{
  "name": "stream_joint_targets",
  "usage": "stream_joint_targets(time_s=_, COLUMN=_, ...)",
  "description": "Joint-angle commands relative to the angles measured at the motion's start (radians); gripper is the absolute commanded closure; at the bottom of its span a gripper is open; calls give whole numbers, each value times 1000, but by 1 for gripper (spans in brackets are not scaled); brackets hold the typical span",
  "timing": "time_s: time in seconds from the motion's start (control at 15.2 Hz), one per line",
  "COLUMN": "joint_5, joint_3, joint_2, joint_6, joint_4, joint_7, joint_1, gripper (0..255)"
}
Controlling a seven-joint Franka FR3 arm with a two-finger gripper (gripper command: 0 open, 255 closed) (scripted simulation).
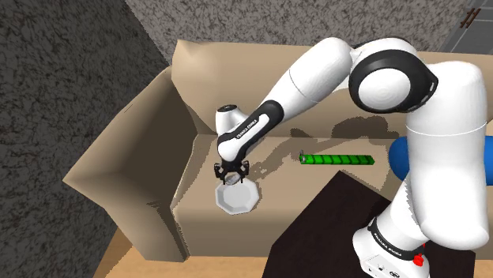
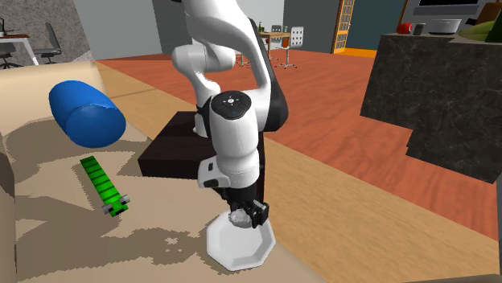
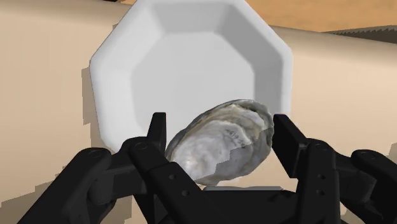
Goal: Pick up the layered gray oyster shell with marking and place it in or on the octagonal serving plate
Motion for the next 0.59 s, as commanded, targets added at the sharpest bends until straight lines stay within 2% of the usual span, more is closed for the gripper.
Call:
stream_joint_targets(time_s=0.0, joint_5=5, joint_3=1, joint_2=-25, joint_6=43, joint_4=-69, joint_7=-13, joint_1=-7, gripper=255)
stream_joint_targets(time_s=0.53, joint_5=11, joint_3=5, joint_2=73, joint_6=118, joint_4=-45, joint_7=-23, joint_1=-9, gripper=255)
